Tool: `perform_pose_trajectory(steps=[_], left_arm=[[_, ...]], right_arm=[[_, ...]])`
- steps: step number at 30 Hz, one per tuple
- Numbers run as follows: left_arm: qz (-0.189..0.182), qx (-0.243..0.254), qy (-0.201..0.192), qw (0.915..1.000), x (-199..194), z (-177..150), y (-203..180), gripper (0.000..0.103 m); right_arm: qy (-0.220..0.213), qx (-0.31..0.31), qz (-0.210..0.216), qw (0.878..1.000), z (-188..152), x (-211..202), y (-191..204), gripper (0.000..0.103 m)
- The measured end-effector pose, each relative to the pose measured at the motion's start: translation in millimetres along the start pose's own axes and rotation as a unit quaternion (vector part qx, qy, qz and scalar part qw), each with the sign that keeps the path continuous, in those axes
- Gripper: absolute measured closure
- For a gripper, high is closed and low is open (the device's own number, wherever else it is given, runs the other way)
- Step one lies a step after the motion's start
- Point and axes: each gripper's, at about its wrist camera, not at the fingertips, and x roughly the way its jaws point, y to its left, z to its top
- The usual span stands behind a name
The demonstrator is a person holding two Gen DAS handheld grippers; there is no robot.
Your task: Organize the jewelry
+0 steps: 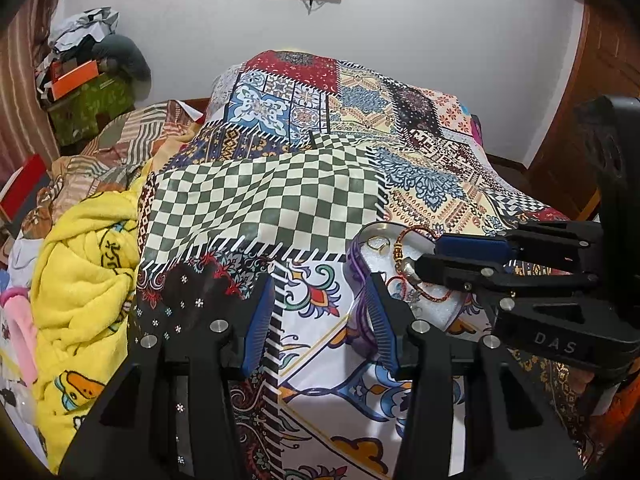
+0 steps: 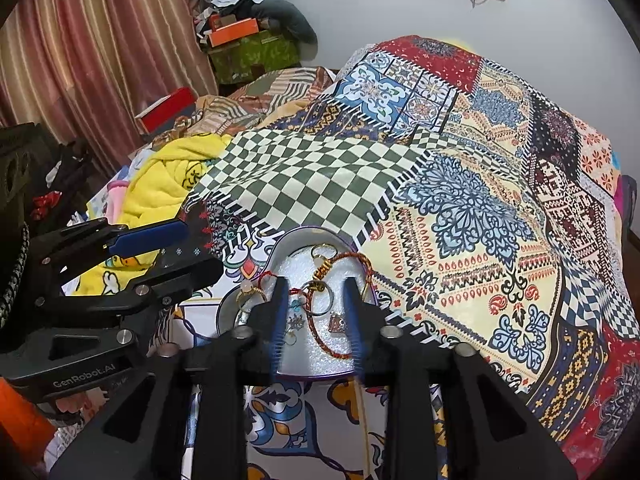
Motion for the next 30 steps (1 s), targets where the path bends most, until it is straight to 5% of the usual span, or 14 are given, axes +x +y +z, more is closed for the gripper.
perform_pose_trajectory(steps=[17, 26, 30], left_arm=[[-0.002, 0.008, -0.047, 0.9989, -69, 9, -18, 0.057], [-0.003, 0.031, -0.125, 0.9917, -161, 15, -46, 0.057], [0.000, 0.036, -0.187, 0.9816, -217, 11, -60, 0.050]], right_arm=[[-0.086, 0.001, -0.045, 0.995, 0, -90, 18, 0.067], [-0.181, 0.001, -0.075, 0.981, -9, -185, 46, 0.067], [-0.244, 0.002, -0.088, 0.966, -21, -237, 64, 0.067]])
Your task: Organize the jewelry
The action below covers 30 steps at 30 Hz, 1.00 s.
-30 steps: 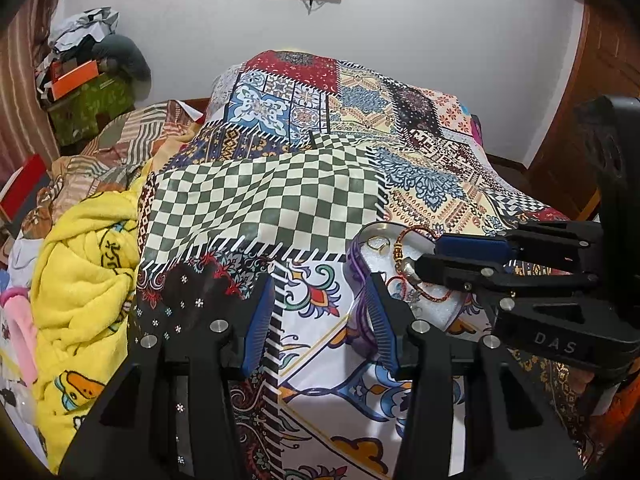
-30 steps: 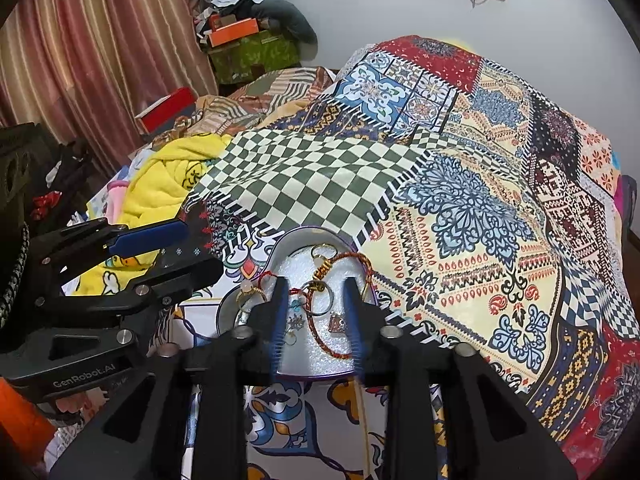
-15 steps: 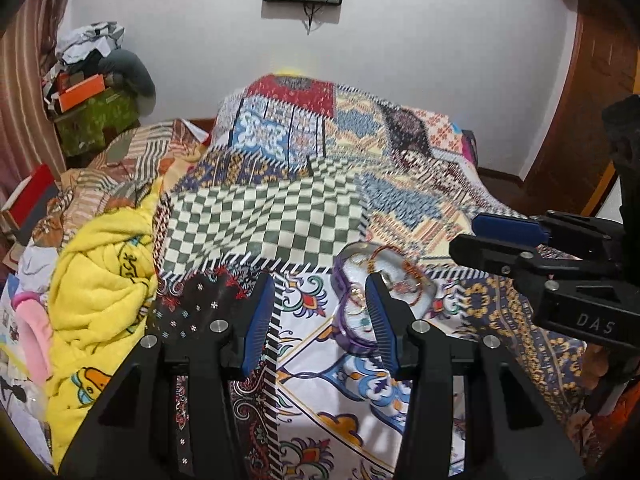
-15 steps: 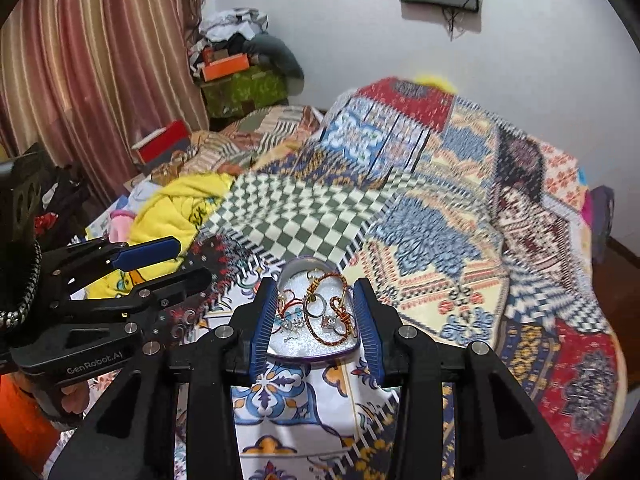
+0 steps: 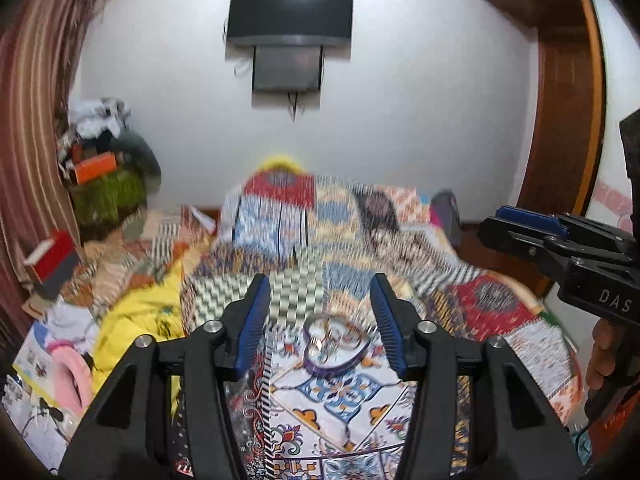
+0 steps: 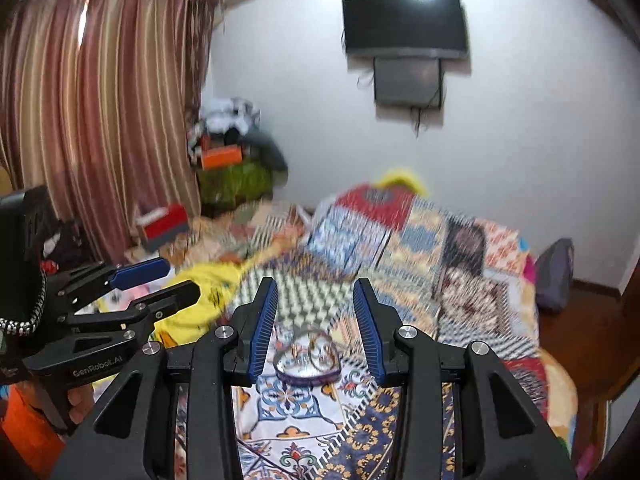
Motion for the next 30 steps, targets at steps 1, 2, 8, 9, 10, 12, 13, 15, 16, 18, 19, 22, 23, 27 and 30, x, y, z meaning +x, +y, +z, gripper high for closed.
perform_pose_trajectory(steps=[1, 2, 8, 9, 10, 12, 13, 15, 16, 18, 19, 22, 23, 27, 30], left_arm=[[0.001, 0.001, -0.014, 0.9999, -11, 3, -3, 0.049], [0.002, 0.001, -0.029, 0.9996, -23, 5, -6, 0.047], [0.016, 0.007, -0.098, 0.9950, -84, 8, -23, 0.036], [0.021, 0.008, -0.110, 0.9937, -94, 7, -25, 0.034], [0.024, 0.008, -0.117, 0.9928, -100, 6, -27, 0.029], [0.033, 0.004, -0.136, 0.9901, -114, 3, -30, 0.016], [0.035, 0.002, -0.141, 0.9894, -119, 2, -30, 0.007], [0.043, -0.006, -0.151, 0.9875, -127, -1, -29, 0.001], [0.044, -0.009, -0.153, 0.9871, -130, -2, -28, 0.001], [0.046, -0.011, -0.153, 0.9871, -135, -4, -28, 0.001], [0.048, -0.011, -0.153, 0.9870, -135, -5, -28, 0.001], [0.060, -0.008, -0.154, 0.9863, -138, -8, -29, 0.001], [0.063, -0.006, -0.153, 0.9862, -138, -9, -30, 0.001], [0.062, -0.006, -0.145, 0.9874, -139, -12, -34, 0.001], [0.067, -0.004, -0.144, 0.9873, -137, -13, -35, 0.001]], right_arm=[[-0.014, 0.000, -0.004, 1.000, 2, -12, 3, 0.067], [-0.026, 0.000, -0.008, 1.000, 3, -21, 6, 0.067], [-0.095, -0.002, -0.037, 0.995, 2, -71, 22, 0.057], [-0.102, -0.002, -0.042, 0.994, 0, -77, 25, 0.053], [-0.110, -0.002, -0.050, 0.993, -2, -81, 27, 0.049], [-0.119, -0.003, -0.060, 0.991, -4, -84, 29, 0.042], [-0.123, -0.004, -0.068, 0.990, -5, -85, 30, 0.036], [-0.131, -0.003, -0.082, 0.988, -7, -88, 32, 0.025], [-0.135, -0.001, -0.087, 0.987, -8, -89, 32, 0.018], [-0.140, 0.003, -0.096, 0.985, -9, -92, 32, 0.012], [-0.141, 0.004, -0.100, 0.985, -10, -95, 31, 0.008], [-0.146, 0.005, -0.108, 0.983, -12, -96, 32, 0.000], [-0.146, 0.004, -0.109, 0.983, -12, -95, 32, 0.000], [-0.138, -0.002, -0.110, 0.984, -16, -94, 34, 0.000], [-0.131, -0.004, -0.110, 0.985, -24, -97, 34, 0.000]])
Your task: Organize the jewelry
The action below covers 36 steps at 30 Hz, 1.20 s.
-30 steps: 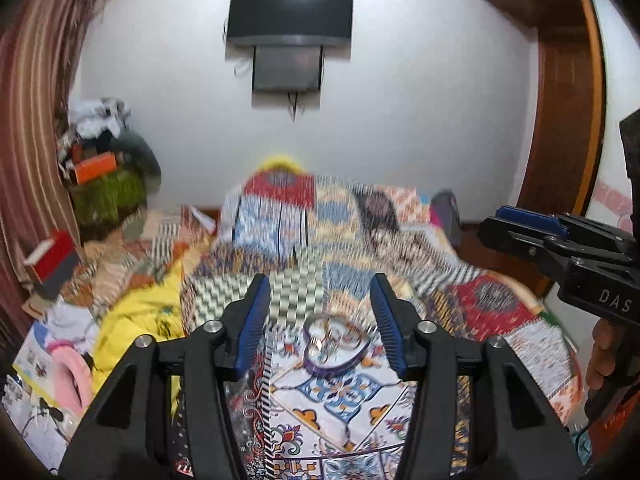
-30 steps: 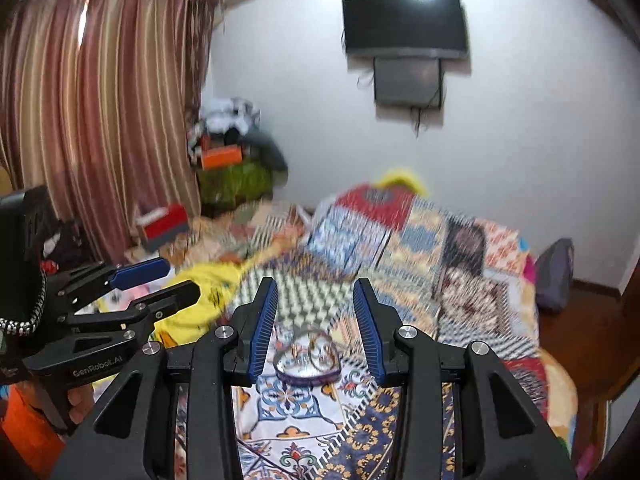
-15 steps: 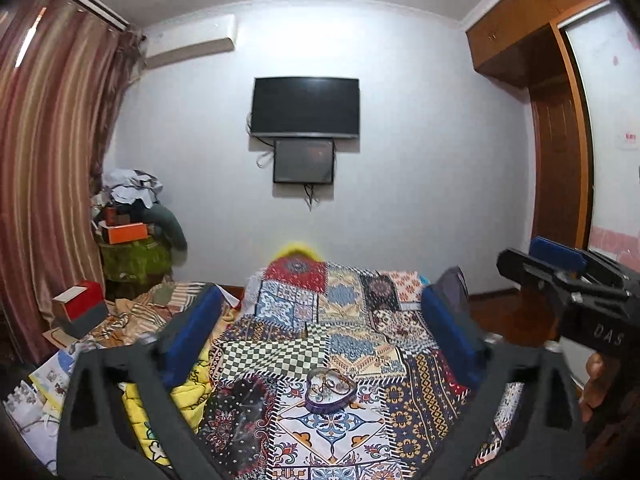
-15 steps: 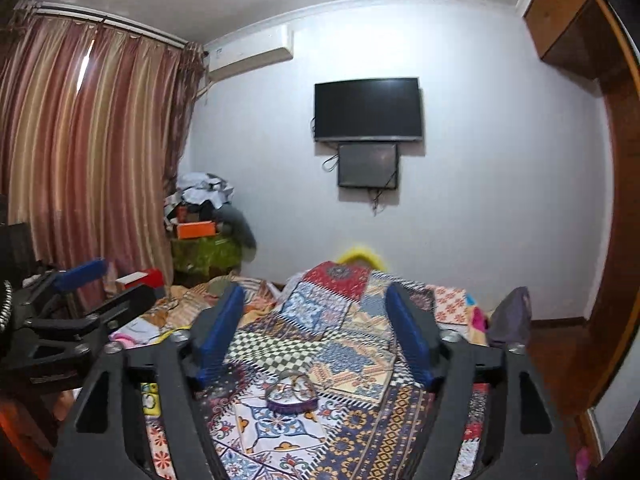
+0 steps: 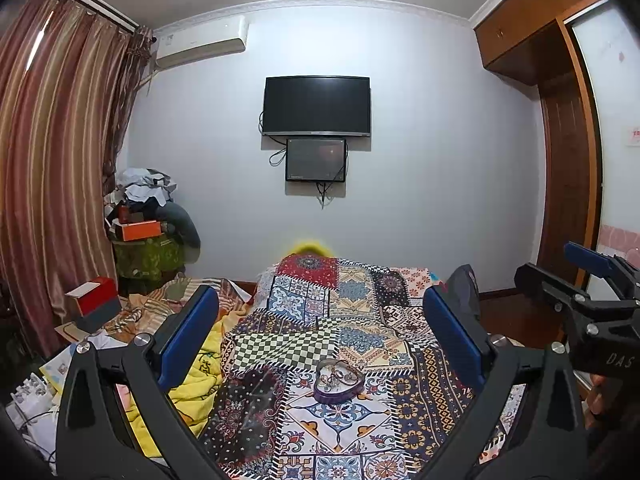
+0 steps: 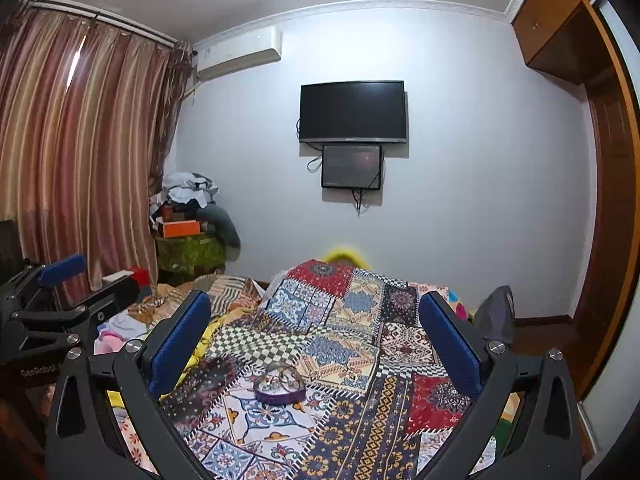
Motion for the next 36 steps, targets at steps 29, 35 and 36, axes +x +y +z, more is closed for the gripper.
perform_pose_trajectory(steps=[29, 35, 36], left_arm=[[0.012, 0.003, 0.014, 0.9998, 14, -7, -7, 0.000], [0.012, 0.004, 0.014, 0.9998, 14, -7, -8, 0.000], [0.012, 0.003, 0.014, 0.9998, 14, -7, -8, 0.000]], right_arm=[[0.019, 0.025, -0.002, 1.000, -1, -3, -15, 0.000], [0.022, 0.023, -0.003, 0.999, -1, -3, -14, 0.000], [0.022, 0.022, -0.003, 1.000, 0, -3, -14, 0.000]])
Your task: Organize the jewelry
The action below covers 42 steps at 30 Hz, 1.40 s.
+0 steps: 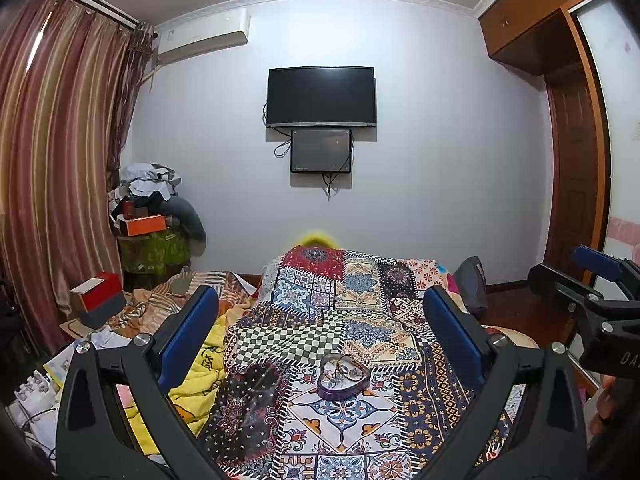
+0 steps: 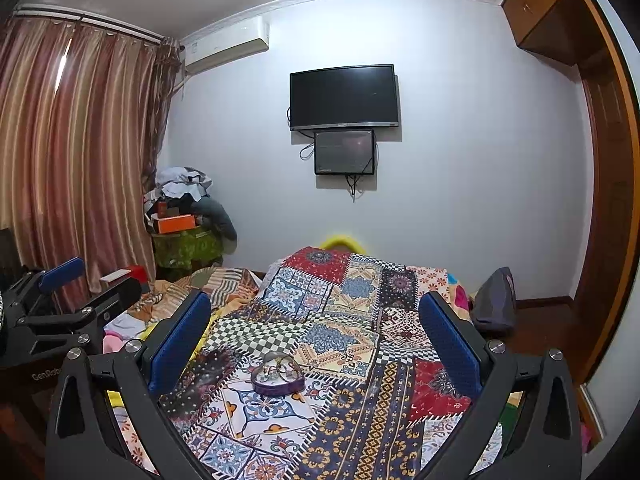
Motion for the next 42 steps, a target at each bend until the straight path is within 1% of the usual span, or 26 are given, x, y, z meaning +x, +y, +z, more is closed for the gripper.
perform_pose_trajectory(steps=[20, 25, 42], left_arm=[[-0.011, 0.005, 0.005, 0.9999, 5.7, -2.0, -1.5, 0.000], [-0.019, -0.001, 0.010, 0.9998, 7.3, -1.7, 1.4, 0.000], [-0.027, -0.016, 0.011, 0.9995, 5.8, -0.9, 6.3, 0.000]], right_arm=[[0.002, 0.000, -0.004, 1.000, 1.1, -2.0, -1.5, 0.000], [0.002, -0.001, -0.005, 1.000, 0.7, -1.9, -1.5, 0.000], [0.002, -0.001, -0.004, 1.000, 1.1, -1.3, -3.0, 0.000]])
